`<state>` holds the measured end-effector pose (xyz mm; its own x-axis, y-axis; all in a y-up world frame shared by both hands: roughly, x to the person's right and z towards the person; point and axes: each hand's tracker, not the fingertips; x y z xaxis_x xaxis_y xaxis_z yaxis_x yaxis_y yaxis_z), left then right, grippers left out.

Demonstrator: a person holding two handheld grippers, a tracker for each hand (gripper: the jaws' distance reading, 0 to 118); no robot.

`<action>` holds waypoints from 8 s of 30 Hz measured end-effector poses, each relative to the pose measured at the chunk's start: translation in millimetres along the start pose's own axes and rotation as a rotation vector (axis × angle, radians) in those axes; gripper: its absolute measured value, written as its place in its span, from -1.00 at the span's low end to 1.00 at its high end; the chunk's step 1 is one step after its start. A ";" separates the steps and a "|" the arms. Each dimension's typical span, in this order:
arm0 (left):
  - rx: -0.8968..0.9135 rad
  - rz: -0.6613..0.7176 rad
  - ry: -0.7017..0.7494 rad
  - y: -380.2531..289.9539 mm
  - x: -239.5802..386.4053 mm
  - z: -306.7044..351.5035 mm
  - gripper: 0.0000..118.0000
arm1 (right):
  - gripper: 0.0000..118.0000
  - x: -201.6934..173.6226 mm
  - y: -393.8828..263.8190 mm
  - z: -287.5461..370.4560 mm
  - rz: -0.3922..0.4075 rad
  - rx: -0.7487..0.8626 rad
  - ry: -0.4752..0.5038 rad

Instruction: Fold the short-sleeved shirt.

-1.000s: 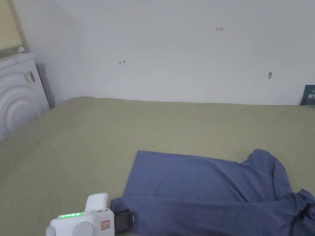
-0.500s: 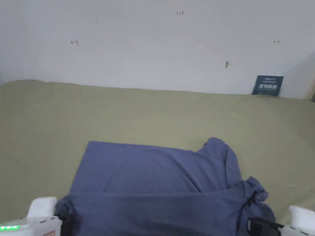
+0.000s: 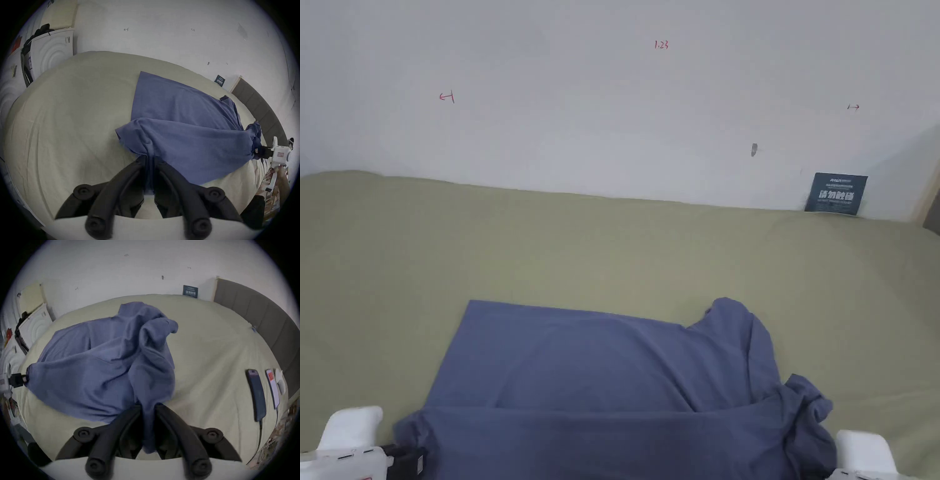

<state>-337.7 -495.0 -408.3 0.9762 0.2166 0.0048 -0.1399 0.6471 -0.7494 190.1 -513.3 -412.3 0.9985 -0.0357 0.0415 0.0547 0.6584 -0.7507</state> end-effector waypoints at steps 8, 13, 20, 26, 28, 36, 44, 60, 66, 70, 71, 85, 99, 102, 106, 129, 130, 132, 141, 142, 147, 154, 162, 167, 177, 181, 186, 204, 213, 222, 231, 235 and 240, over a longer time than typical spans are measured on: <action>0.033 -0.046 -0.038 16.3 6.9 32.3 -0.83 | -0.89 18.1 18.8 44.1 0.003 0.055 0.055; 0.028 -0.109 -0.051 14.8 12.2 49.3 -0.83 | -0.89 19.5 15.7 65.0 0.059 0.062 0.046; -0.009 -0.114 -0.053 -10.9 -3.4 65.5 -0.83 | -0.89 30.8 -11.7 84.7 0.047 -0.002 0.037; -0.085 -0.087 -0.055 -44.3 -15.4 64.1 -0.83 | -0.89 37.2 -49.5 81.7 0.028 -0.099 0.040; -0.114 -0.088 -0.045 -51.9 -17.2 58.6 -0.83 | -0.89 37.2 -59.2 74.4 0.032 -0.105 0.026; -0.135 -0.060 0.007 -59.7 -20.8 63.7 0.07 | 0.56 55.7 -63.5 73.3 -0.022 -0.143 -0.064; 0.041 -0.074 0.065 -27.8 -0.3 131.8 0.11 | 0.55 45.2 -24.0 146.1 -0.046 0.105 -0.045; 0.061 -0.122 -0.046 94.5 58.4 40.0 -1.00 | -1.00 -36.6 72.6 73.3 0.147 0.092 0.078; -0.071 -0.066 0.028 163.1 18.0 -84.7 0.55 | -1.00 -28.0 126.4 26.3 0.117 0.089 0.109; -0.142 -0.021 0.081 172.7 -0.8 -154.2 0.54 | -1.00 -14.2 153.4 -0.8 0.114 0.085 0.056; -0.163 -0.008 0.099 171.7 -4.6 -168.8 0.48 | -1.00 -8.6 159.2 -6.9 0.102 0.077 0.046; -0.121 -0.140 0.133 145.4 30.3 -148.0 -0.84 | 0.56 15.6 171.6 -153.2 0.106 -0.249 -0.037; -0.052 -0.146 0.073 156.0 24.8 -105.1 -0.85 | -0.96 23.4 190.6 -82.9 0.008 -0.021 0.056; -0.011 -0.164 0.040 157.1 26.1 -77.1 -0.86 | -0.96 23.4 192.8 -57.2 0.062 0.024 0.089; 0.035 -0.176 0.010 148.4 23.1 -36.9 -0.85 | -0.96 23.4 183.1 -11.3 0.137 0.085 0.099; 0.001 -0.040 -0.028 -60.9 -22.1 69.7 -0.86 | -0.96 56.0 -39.7 100.2 0.019 -0.094 0.104; 0.000 -0.031 -0.021 -69.6 -34.1 60.2 -0.86 | -0.96 55.9 -48.7 95.1 0.018 -0.100 0.092; -0.041 -0.017 -0.016 -78.4 -40.8 49.0 -0.87 | -0.96 61.6 -62.0 80.4 -0.001 -0.133 0.084; -0.086 0.012 -0.026 -82.3 -20.5 83.0 0.19 | 0.39 63.8 -58.2 94.7 -0.010 -0.135 0.031; -0.093 0.005 -0.049 -82.4 -20.3 93.0 0.19 | 0.39 63.7 -56.0 102.7 -0.004 -0.137 0.032; 0.062 0.050 -0.053 -66.7 -1.0 143.7 0.44 | 0.67 41.6 -41.9 146.6 0.015 0.020 0.014; 0.236 0.064 -0.100 -50.8 43.5 167.5 -0.89 | -0.91 -11.6 -33.1 166.7 -0.015 0.136 0.041; 0.189 -0.023 -0.165 -60.5 47.0 147.5 -0.95 | -1.00 -41.8 -45.9 158.8 -0.005 0.119 0.111; 0.171 -0.015 -0.168 -62.7 35.3 137.7 -0.95 | -1.00 -44.8 -48.0 162.6 0.011 0.120 0.107; 0.137 -0.004 -0.099 -58.7 37.1 122.2 -0.95 | -1.00 -45.1 -47.4 160.9 0.002 0.155 0.050; 0.113 -0.069 -0.019 -55.2 36.5 116.1 -0.95 | -1.00 -42.4 -47.1 161.0 0.001 0.151 0.046; 0.102 -0.028 -0.081 -29.1 -11.8 119.2 -0.95 | -1.00 -36.9 -45.6 166.5 0.026 0.151 0.049; -0.215 0.411 -0.592 -66.1 -118.3 -11.1 1.00 | -1.00 -63.4 -34.0 142.3 0.071 0.058 0.074; -0.154 0.453 -0.475 -66.5 -61.7 2.9 -0.84 | -1.00 -68.9 -31.8 149.1 0.072 0.062 0.140; 0.011 0.163 -0.531 -19.4 22.1 61.0 -0.84 | -1.00 -23.2 -26.7 161.3 0.058 0.108 0.132; -0.046 -0.001 -0.674 -25.9 169.6 37.8 -0.84 | -1.00 8.4 -28.8 162.8 -0.011 0.141 0.127; -0.120 -0.005 -0.699 -38.5 206.5 8.3 -0.81 | -1.00 15.2 -30.0 162.1 -0.031 0.144 0.126; -0.139 0.059 -0.659 -52.2 212.8 -10.3 0.82 | -1.00 24.5 -30.9 160.3 -0.052 0.141 0.112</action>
<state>-121.1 -490.2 -375.0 0.6566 0.6779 0.3306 -0.1247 0.5299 -0.8389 212.8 -414.0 -282.4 0.9886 -0.1507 -0.0018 0.1134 0.7519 -0.6495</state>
